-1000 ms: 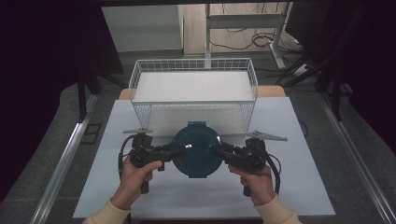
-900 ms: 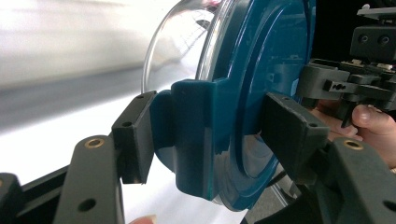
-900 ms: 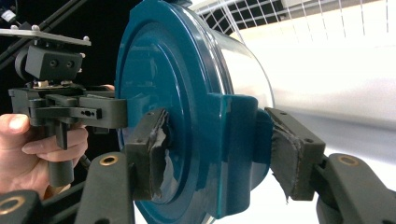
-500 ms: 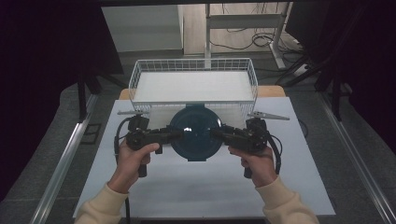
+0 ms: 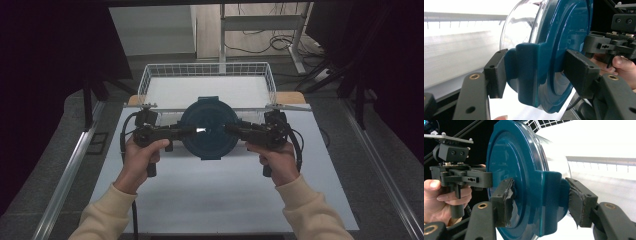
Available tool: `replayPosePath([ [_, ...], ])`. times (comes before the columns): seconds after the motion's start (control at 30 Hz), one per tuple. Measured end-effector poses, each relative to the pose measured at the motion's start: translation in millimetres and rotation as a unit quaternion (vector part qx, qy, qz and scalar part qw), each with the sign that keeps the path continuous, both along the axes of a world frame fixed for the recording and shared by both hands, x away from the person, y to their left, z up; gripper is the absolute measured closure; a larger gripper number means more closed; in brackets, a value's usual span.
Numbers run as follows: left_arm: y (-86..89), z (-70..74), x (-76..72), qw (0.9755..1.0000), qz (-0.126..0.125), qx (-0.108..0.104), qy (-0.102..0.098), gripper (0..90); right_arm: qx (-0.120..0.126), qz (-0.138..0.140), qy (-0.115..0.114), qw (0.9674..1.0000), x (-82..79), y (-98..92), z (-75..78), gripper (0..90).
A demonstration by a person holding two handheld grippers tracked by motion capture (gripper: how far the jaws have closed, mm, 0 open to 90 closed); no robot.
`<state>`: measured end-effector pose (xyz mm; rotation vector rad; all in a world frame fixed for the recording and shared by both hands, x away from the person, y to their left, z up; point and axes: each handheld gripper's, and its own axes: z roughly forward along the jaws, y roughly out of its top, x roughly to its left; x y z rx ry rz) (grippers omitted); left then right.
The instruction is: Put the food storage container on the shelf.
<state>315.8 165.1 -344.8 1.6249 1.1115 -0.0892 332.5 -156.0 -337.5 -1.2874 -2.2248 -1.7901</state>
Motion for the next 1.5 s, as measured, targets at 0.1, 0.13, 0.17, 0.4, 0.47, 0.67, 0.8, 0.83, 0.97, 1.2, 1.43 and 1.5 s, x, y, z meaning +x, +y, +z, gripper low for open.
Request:
replayPosePath([
  [0.1,0.8,3.8,4.1,1.0,0.002,-0.001,-0.001,37.8,-0.002,0.005,0.0,1.0,5.9,0.6,5.9,42.5],
  [0.13,0.6,4.7,5.2,1.0,0.004,-0.003,0.0,37.8,-0.003,0.006,-0.001,1.0,8.4,0.9,7.7,42.5],
  [0.17,1.2,6.0,7.7,1.0,0.003,-0.003,0.001,37.8,-0.004,0.007,-0.001,1.0,9.9,0.8,8.8,42.6],
  [0.4,1.1,14.0,19.4,1.0,0.007,-0.004,-0.001,37.7,-0.003,0.008,0.002,1.0,23.0,1.6,17.2,42.7],
  [0.47,1.0,16.2,22.6,1.0,0.008,-0.004,-0.002,37.7,-0.004,0.009,0.002,0.9999,27.1,1.5,19.9,42.7],
  [0.67,1.5,24.8,36.2,0.9999,0.008,-0.002,-0.005,37.7,-0.004,0.011,0.0,0.9999,41.7,1.9,28.5,42.7],
  [0.8,1.7,29.6,46.1,1.0,0.008,-0.005,-0.003,37.6,-0.005,0.011,0.003,0.9999,50.5,2.1,33.9,42.7],
  [0.83,1.4,31.0,48.9,1.0,0.008,-0.005,-0.002,37.6,-0.007,0.011,0.002,0.9999,52.3,1.9,34.8,42.8],
  [0.97,0.8,35.8,56.8,1.0,0.008,-0.004,-0.001,37.6,-0.005,0.012,0.004,0.9999,60.7,1.4,38.8,42.8],
  [1.2,1.4,41.2,69.5,1.0,0.009,-0.004,-0.002,37.6,-0.007,0.015,0.005,0.9998,75.5,1.6,46.2,42.8],
  [1.43,2.4,43.8,86.1,0.9999,0.007,-0.007,0.001,37.6,-0.015,0.017,0.007,0.9997,91.7,2.7,52.7,42.9],
  [1.5,2.7,45.5,90.4,1.0,0.007,-0.003,0.001,37.6,-0.013,0.017,0.008,0.9997,96.2,2.9,52.5,42.9],
])
